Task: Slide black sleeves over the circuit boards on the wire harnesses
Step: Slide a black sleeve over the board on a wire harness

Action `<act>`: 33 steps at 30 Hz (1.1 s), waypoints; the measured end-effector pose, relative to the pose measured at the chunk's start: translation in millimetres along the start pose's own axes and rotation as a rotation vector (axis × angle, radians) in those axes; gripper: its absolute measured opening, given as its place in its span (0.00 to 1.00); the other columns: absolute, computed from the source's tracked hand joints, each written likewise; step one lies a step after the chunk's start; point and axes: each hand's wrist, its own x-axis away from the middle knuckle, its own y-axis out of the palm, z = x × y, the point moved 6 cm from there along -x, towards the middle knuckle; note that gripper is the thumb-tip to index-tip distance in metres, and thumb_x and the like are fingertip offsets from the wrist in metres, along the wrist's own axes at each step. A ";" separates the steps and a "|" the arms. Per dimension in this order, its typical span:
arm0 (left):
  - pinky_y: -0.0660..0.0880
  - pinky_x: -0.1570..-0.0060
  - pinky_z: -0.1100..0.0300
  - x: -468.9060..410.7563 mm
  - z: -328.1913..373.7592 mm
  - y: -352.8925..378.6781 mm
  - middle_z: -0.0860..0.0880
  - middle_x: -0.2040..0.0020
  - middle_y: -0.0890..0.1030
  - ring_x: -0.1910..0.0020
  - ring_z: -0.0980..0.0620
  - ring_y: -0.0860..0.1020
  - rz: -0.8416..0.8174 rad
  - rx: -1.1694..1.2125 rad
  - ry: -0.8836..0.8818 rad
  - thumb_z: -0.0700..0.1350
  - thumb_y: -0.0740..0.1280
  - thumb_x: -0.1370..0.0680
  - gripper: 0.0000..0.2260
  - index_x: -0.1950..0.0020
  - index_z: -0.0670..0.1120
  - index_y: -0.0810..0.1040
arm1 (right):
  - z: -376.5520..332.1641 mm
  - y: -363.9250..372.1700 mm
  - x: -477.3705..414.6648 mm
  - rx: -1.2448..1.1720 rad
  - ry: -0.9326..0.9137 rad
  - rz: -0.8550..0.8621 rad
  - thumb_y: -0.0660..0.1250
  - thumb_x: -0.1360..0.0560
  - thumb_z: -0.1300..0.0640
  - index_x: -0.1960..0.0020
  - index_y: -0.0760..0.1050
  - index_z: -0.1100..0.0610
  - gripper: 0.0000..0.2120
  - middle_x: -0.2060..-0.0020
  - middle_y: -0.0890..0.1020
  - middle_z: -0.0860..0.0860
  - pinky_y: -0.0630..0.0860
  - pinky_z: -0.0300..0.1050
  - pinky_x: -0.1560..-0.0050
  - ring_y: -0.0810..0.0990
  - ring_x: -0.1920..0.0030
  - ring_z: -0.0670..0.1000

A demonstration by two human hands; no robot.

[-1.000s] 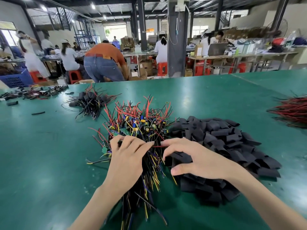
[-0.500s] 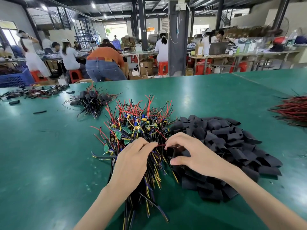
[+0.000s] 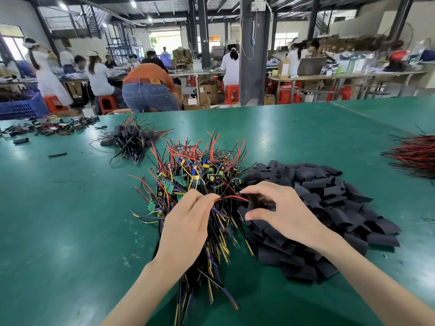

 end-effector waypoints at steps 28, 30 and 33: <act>0.63 0.42 0.62 1.7 3.0 6.9 0.56 0.46 0.76 0.47 0.59 0.71 -0.280 0.100 0.049 0.54 0.67 0.27 0.23 0.35 0.50 0.69 | -25.9 8.7 15.6 0.593 -0.189 0.226 0.68 0.38 0.67 0.56 0.80 0.56 0.13 0.64 0.83 0.48 0.73 0.42 0.62 0.80 0.65 0.52; 0.63 0.43 0.59 -1.8 -6.6 5.3 0.54 0.47 0.76 0.47 0.55 0.71 -0.304 0.026 0.034 0.52 0.69 0.26 0.18 0.40 0.47 0.74 | -17.5 -5.1 12.1 0.456 -0.105 0.297 0.64 0.33 0.68 0.52 0.80 0.58 0.13 0.59 0.84 0.51 0.77 0.46 0.56 0.82 0.58 0.53; 0.67 0.47 0.57 -5.4 -10.0 3.9 0.51 0.54 0.79 0.52 0.52 0.72 -0.280 0.038 0.041 0.46 0.66 0.22 0.07 0.51 0.42 0.79 | -8.1 -17.4 6.4 0.298 -0.078 0.314 0.61 0.26 0.68 0.48 0.78 0.62 0.11 0.57 0.82 0.55 0.78 0.58 0.54 0.81 0.56 0.58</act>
